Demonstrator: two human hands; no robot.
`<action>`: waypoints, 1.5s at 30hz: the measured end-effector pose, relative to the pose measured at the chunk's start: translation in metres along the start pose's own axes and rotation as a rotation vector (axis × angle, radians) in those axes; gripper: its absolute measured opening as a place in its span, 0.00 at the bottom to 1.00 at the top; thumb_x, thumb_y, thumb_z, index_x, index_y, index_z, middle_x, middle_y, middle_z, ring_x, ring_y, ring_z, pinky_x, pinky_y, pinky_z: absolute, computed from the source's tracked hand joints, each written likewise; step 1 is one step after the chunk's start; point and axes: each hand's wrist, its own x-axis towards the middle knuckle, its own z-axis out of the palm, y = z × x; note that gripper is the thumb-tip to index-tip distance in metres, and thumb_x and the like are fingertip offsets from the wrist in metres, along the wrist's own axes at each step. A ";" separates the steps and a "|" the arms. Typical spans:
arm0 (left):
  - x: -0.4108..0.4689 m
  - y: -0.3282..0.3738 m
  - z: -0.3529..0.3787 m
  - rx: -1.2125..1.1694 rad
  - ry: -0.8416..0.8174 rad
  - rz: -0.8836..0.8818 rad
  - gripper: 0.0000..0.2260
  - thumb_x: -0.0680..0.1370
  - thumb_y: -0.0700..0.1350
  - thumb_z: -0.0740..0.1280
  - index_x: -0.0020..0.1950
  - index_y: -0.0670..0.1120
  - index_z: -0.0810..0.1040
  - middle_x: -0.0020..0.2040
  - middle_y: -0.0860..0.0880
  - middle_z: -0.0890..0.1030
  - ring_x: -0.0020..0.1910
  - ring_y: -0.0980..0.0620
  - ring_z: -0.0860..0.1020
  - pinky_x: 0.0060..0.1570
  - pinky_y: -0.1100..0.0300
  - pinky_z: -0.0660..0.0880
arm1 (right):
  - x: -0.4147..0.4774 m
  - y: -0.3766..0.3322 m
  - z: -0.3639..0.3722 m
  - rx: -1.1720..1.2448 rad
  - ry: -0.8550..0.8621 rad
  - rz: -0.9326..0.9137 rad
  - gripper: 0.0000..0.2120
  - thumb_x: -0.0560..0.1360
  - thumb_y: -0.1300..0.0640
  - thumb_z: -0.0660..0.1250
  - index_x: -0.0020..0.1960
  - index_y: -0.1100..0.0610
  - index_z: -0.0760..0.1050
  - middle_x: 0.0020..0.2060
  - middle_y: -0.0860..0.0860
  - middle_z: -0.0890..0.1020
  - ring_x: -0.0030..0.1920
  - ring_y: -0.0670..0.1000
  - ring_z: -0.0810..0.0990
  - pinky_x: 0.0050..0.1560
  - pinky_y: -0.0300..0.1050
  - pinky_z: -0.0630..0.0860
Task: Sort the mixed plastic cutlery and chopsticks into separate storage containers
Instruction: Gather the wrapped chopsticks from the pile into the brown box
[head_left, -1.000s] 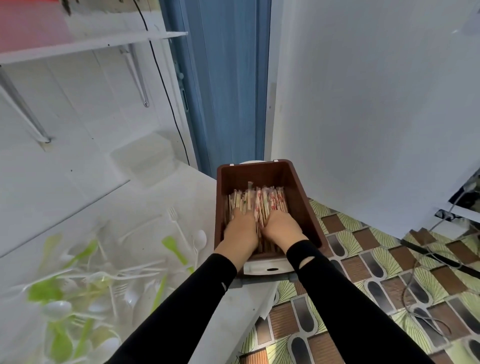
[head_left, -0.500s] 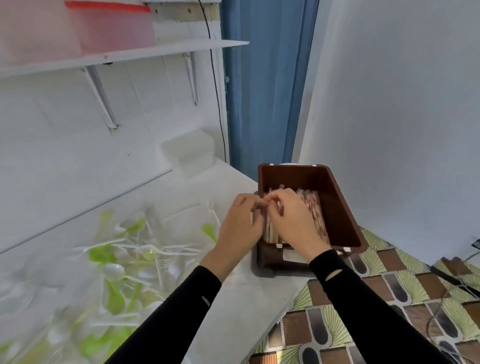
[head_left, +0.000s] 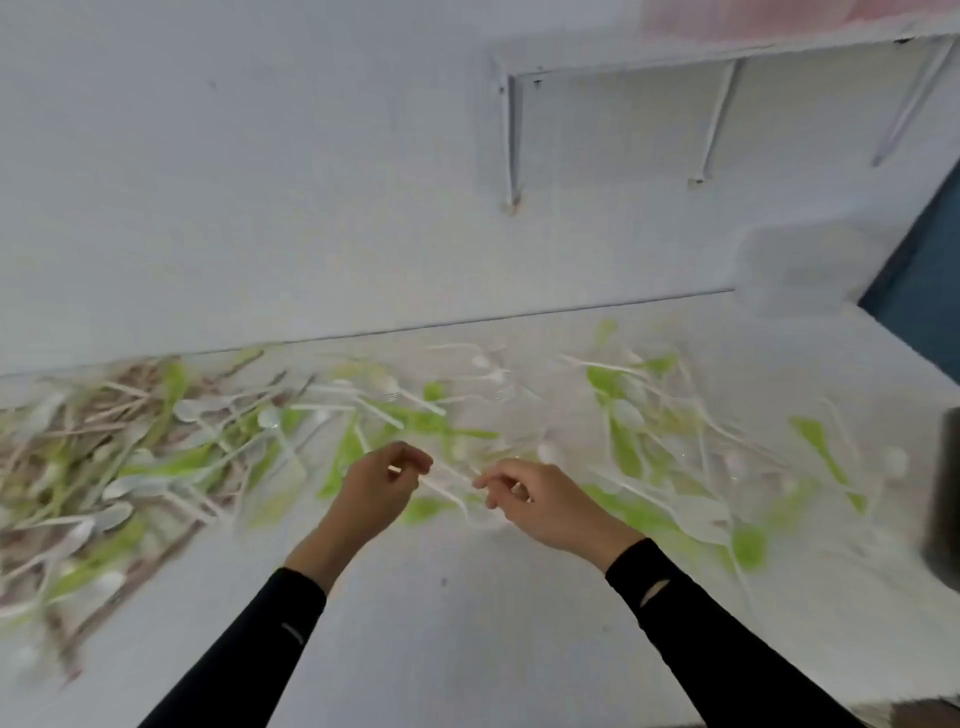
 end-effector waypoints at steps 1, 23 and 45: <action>-0.011 -0.026 -0.025 0.010 0.035 -0.041 0.14 0.77 0.34 0.62 0.42 0.51 0.81 0.43 0.55 0.83 0.39 0.54 0.83 0.36 0.71 0.72 | 0.012 -0.014 0.026 0.006 -0.048 -0.017 0.10 0.81 0.54 0.60 0.55 0.49 0.80 0.44 0.44 0.83 0.34 0.36 0.75 0.36 0.29 0.69; -0.096 -0.232 -0.159 0.457 0.492 -0.131 0.16 0.76 0.33 0.67 0.63 0.42 0.78 0.63 0.46 0.79 0.60 0.45 0.78 0.58 0.51 0.76 | 0.138 -0.132 0.266 -0.359 -0.501 -0.327 0.15 0.82 0.59 0.58 0.65 0.56 0.77 0.63 0.48 0.77 0.63 0.48 0.76 0.64 0.41 0.71; -0.094 -0.317 -0.273 0.691 0.361 0.146 0.12 0.76 0.51 0.60 0.52 0.48 0.79 0.51 0.51 0.78 0.46 0.47 0.77 0.44 0.54 0.74 | 0.182 -0.140 0.313 -0.590 -0.096 -0.307 0.13 0.80 0.57 0.59 0.59 0.51 0.79 0.55 0.49 0.77 0.60 0.54 0.72 0.59 0.49 0.66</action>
